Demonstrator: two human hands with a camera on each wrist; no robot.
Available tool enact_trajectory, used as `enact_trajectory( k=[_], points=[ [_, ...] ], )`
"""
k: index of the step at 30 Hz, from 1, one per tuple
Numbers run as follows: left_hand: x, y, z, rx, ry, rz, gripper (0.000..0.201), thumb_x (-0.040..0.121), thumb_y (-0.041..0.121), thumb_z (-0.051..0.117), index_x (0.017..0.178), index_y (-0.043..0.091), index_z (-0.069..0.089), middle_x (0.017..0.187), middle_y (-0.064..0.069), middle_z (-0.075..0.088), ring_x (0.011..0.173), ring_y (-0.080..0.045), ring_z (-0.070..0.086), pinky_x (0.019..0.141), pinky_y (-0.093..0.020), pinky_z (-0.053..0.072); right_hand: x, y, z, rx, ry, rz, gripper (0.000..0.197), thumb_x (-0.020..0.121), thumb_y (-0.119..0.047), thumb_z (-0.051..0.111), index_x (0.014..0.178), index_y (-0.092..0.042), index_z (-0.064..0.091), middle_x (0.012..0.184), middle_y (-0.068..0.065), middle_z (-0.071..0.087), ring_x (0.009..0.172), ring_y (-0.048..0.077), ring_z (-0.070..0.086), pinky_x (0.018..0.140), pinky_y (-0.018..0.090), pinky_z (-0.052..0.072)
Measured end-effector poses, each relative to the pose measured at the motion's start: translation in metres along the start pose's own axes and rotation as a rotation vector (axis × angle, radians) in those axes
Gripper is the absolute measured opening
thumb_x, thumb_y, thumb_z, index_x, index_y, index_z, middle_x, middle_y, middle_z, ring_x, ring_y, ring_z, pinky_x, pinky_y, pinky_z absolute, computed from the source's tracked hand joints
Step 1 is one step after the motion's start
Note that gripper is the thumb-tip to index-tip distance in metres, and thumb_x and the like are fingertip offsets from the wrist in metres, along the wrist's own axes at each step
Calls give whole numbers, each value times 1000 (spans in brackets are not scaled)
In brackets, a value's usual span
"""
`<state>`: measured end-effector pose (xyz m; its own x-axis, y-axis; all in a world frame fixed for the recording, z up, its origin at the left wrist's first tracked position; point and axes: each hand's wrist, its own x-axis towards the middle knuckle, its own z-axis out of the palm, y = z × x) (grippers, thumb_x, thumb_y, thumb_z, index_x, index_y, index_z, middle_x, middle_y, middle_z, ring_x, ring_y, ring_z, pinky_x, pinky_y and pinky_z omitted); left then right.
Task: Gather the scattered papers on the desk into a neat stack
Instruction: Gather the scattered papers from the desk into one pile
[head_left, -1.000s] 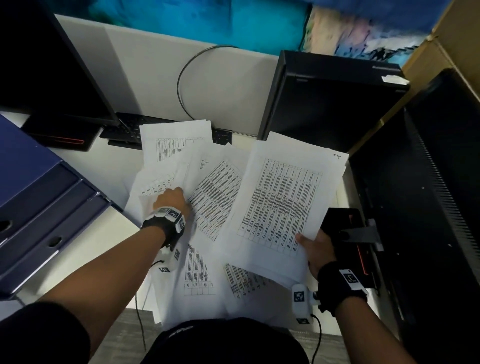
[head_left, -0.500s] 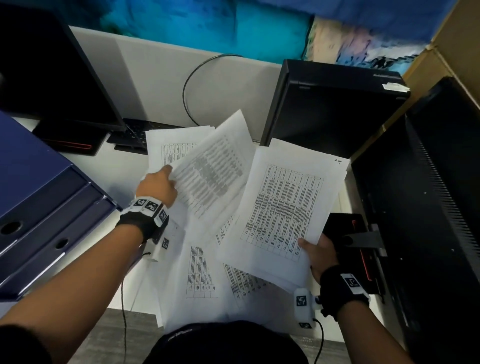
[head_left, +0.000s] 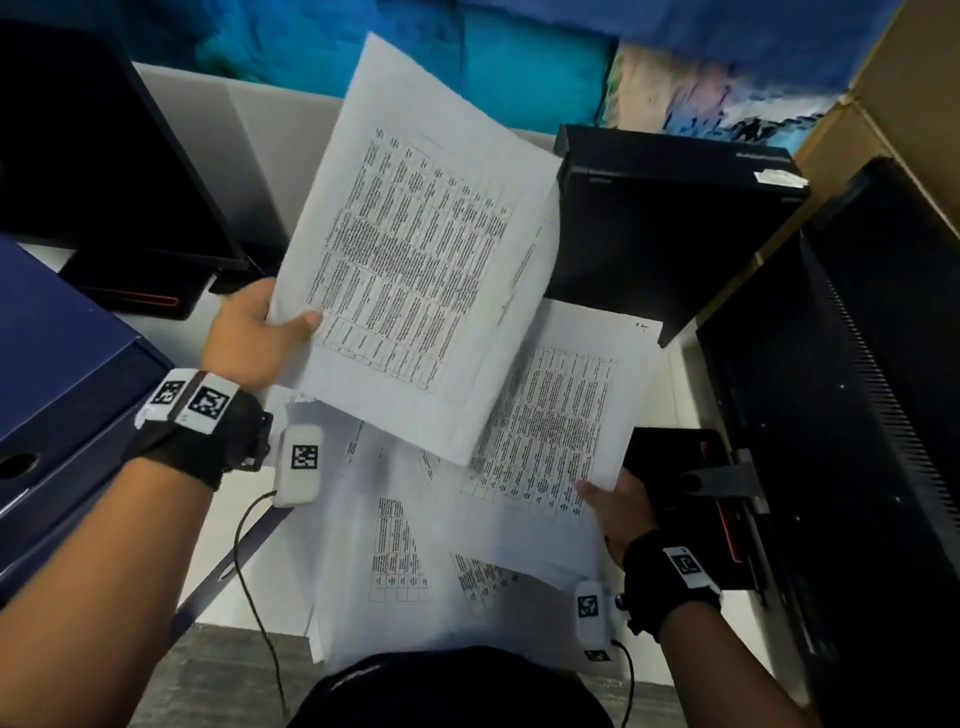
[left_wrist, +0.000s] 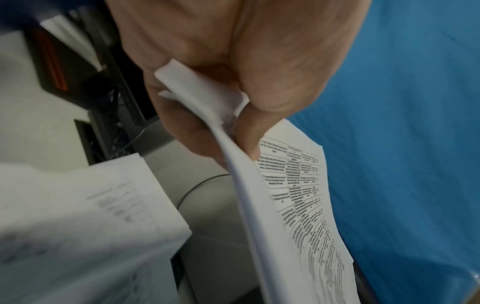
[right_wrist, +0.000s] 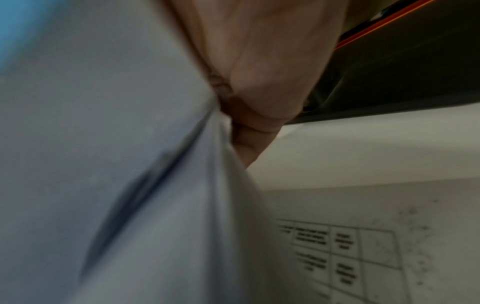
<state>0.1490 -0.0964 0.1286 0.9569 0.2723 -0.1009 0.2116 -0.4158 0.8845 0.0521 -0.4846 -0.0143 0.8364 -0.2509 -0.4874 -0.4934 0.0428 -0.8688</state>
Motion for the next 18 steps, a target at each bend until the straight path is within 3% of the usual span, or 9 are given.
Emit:
enact_trajectory(
  k=[2,5,7,10,14,16,18],
  points=[
    [-5,-9,10,-145,-76,-37,22,72,30,74,94,35,72,103,-1,74,98,-32,70,88,-55,54,-2,-5,6,35,-15,-13,32,90,12,55,100,-16,66,94,-4,70,85,14,68,70,28,58],
    [-18,-26,37,-39,-202,-57,23,74,23,80,92,32,70,98,6,73,93,-25,70,86,-44,55,-5,-14,13,76,-47,-32,34,90,12,56,95,-20,67,87,-5,74,76,11,72,61,21,57],
    [-26,-42,57,11,-293,-77,34,75,20,81,105,25,66,102,1,72,95,-25,69,90,-47,54,-7,-22,16,108,-101,-44,31,89,9,58,98,-18,68,87,-4,77,81,16,72,66,26,58],
    [-37,-57,81,95,-406,-127,43,79,22,78,116,19,57,110,0,68,100,-24,65,93,-45,51,-13,-36,20,170,-197,-64,27,86,1,65,109,-13,69,102,3,76,93,21,72,77,34,59],
    [-43,-58,95,230,-445,-161,42,90,52,59,112,17,51,95,3,60,91,-21,58,77,-33,44,-18,-44,21,153,-247,-91,32,86,2,66,112,-15,70,112,6,74,104,25,70,88,43,56],
    [-42,-56,96,214,-433,-183,47,91,58,51,116,18,50,100,3,60,96,-21,58,84,-35,45,-18,-45,20,129,-242,-102,33,87,5,64,110,-18,71,112,7,74,105,26,69,90,45,55],
    [-40,-52,97,108,-450,-199,45,93,50,54,125,20,49,115,0,63,107,-23,59,98,-40,45,-21,-47,21,105,-262,-117,36,87,7,62,109,-20,72,113,7,73,107,27,68,91,46,54]
  ],
)
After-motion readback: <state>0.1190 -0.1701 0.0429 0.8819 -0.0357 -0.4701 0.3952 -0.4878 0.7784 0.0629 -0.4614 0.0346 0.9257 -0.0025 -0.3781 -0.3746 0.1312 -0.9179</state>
